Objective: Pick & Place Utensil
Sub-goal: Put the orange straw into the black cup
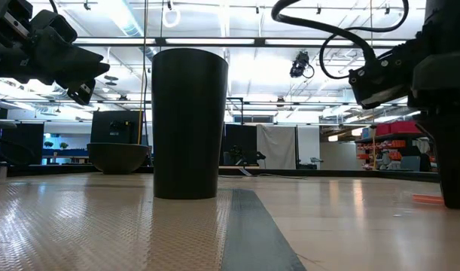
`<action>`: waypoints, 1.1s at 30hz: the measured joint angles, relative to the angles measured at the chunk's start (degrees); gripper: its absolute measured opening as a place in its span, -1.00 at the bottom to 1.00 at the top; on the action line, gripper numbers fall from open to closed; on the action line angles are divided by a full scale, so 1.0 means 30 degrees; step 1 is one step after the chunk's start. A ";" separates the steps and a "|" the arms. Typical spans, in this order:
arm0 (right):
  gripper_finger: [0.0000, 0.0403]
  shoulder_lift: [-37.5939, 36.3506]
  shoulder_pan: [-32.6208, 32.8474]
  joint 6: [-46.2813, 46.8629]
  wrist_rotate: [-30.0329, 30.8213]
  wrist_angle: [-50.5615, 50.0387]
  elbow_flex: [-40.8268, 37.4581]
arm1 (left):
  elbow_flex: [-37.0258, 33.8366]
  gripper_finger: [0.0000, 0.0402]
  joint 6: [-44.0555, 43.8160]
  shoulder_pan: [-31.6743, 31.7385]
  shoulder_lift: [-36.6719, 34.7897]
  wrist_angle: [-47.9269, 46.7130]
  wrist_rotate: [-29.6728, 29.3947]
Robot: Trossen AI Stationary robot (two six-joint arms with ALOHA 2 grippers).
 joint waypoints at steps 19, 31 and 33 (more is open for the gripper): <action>-0.81 0.0022 0.0000 -0.0001 0.0072 0.0021 -0.0022 | -0.0003 -0.55 0.0003 0.0000 0.0000 0.0000 0.0005; -0.82 0.0029 -0.0015 -0.0001 -0.0015 0.0028 -0.0029 | -0.0004 -0.55 0.0000 0.0000 0.0000 0.0000 -0.0002; -0.87 0.0029 -0.0015 -0.0001 -0.0081 0.0036 -0.0029 | -0.0003 -0.55 0.0000 0.0000 0.0000 0.0000 0.0005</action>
